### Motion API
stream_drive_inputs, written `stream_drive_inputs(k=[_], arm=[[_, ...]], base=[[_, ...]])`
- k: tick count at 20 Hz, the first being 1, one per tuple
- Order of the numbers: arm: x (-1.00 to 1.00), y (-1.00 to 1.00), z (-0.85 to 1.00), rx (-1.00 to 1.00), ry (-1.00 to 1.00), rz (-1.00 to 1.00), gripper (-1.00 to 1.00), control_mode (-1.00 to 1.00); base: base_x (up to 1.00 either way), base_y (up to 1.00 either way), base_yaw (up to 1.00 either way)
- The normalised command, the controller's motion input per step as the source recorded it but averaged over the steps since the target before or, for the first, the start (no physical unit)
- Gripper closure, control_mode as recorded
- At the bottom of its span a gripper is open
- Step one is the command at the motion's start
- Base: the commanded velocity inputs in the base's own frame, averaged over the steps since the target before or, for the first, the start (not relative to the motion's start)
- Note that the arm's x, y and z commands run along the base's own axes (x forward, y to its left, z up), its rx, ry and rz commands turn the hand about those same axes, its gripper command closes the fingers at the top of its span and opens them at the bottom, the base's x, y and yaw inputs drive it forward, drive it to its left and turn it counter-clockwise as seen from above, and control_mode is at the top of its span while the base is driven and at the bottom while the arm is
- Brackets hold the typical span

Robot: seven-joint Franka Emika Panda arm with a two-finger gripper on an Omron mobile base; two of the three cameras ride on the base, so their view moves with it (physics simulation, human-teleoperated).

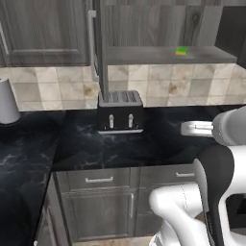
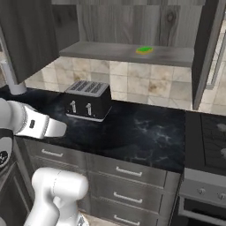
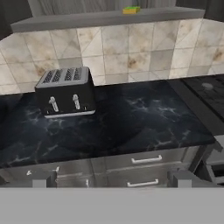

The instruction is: Locate and retrieve the dish brush and sponge from the cabinet. Place them next to the sink.

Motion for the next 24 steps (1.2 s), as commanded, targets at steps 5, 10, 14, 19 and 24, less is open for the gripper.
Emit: stream_drive_inputs(k=[5, 10, 14, 19, 24], arm=[[0.0, 0.0, 0.0, 0.0, 0.0, 0.0, -1.0, 1.0], [0.0, 0.0, 0.0, 0.0, 0.0, 0.0, -1.0, 1.0], [0.0, 0.0, 0.0, 0.0, 0.0, 0.0, -1.0, 1.0], [0.0, 0.0, 0.0, 0.0, 0.0, 0.0, -1.0, 1.0], [0.0, 0.0, 0.0, 0.0, 0.0, 0.0, -1.0, 1.0]], base=[[0.46, -0.06, -0.01], [0.42, -0.04, -0.01], [0.51, -0.13, 0.0], [0.44, 0.0, 0.0], [0.32, -0.06, -0.02]])
